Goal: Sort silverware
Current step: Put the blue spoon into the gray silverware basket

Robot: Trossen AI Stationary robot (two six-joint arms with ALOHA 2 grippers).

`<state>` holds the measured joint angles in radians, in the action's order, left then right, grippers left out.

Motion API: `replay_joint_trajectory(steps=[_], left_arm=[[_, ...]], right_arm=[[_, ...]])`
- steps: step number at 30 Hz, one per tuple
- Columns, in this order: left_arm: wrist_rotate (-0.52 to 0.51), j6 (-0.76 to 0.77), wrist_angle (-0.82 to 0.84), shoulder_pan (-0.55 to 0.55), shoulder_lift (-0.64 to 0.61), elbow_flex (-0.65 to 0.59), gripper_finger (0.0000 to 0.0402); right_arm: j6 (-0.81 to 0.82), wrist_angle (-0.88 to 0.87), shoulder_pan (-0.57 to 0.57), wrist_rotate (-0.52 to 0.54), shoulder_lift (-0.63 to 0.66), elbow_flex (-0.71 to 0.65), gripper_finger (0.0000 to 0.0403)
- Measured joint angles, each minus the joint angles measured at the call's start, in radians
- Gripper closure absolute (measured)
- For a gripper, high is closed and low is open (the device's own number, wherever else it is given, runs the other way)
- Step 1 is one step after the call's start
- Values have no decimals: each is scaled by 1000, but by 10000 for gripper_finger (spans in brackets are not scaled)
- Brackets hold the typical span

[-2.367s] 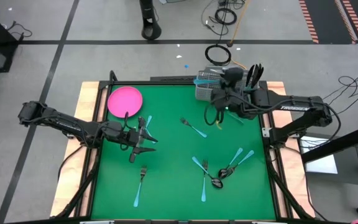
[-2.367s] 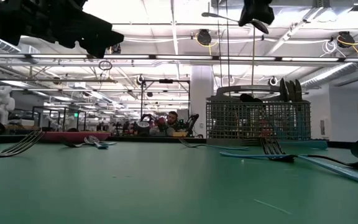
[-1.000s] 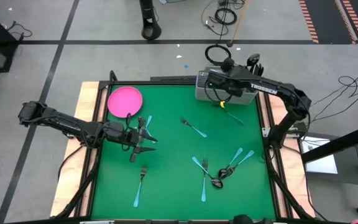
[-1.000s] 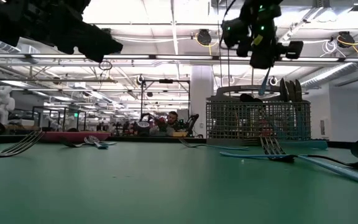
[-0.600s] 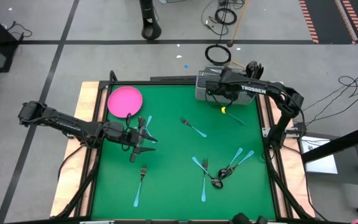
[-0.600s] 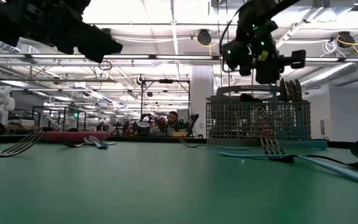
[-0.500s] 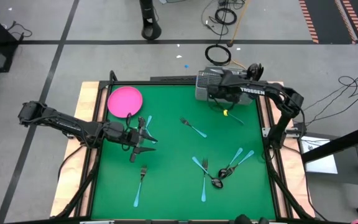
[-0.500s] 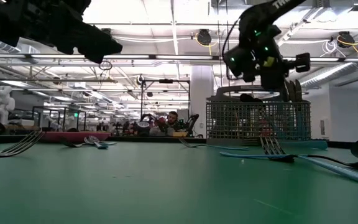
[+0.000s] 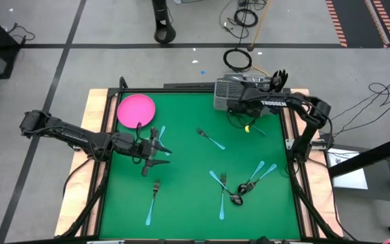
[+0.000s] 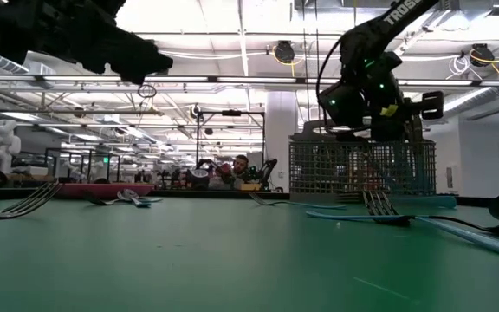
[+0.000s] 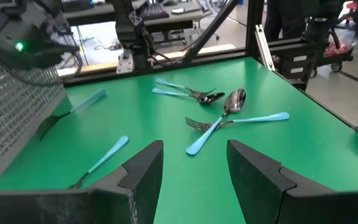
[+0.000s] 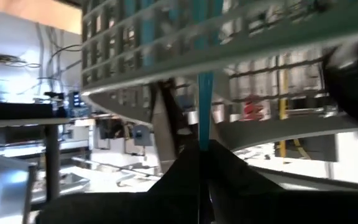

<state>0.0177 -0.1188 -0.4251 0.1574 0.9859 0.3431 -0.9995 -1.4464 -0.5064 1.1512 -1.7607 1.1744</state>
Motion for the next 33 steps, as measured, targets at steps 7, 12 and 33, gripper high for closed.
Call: replay_joint_trajectory(steps=[7, 12, 33], left_arm=[[0, -23, -17, 0, 0, 0, 221], [0, -26, -17, 0, 0, 0, 221], [0, -25, -16, 0, 0, 0, 221]], right_arm=[[-120, 149, 30, -9, 0, 0, 397], [-97, 165, 30, -31, 0, 1, 366], [-10, 49, 31, 108, 7, 91, 266]])
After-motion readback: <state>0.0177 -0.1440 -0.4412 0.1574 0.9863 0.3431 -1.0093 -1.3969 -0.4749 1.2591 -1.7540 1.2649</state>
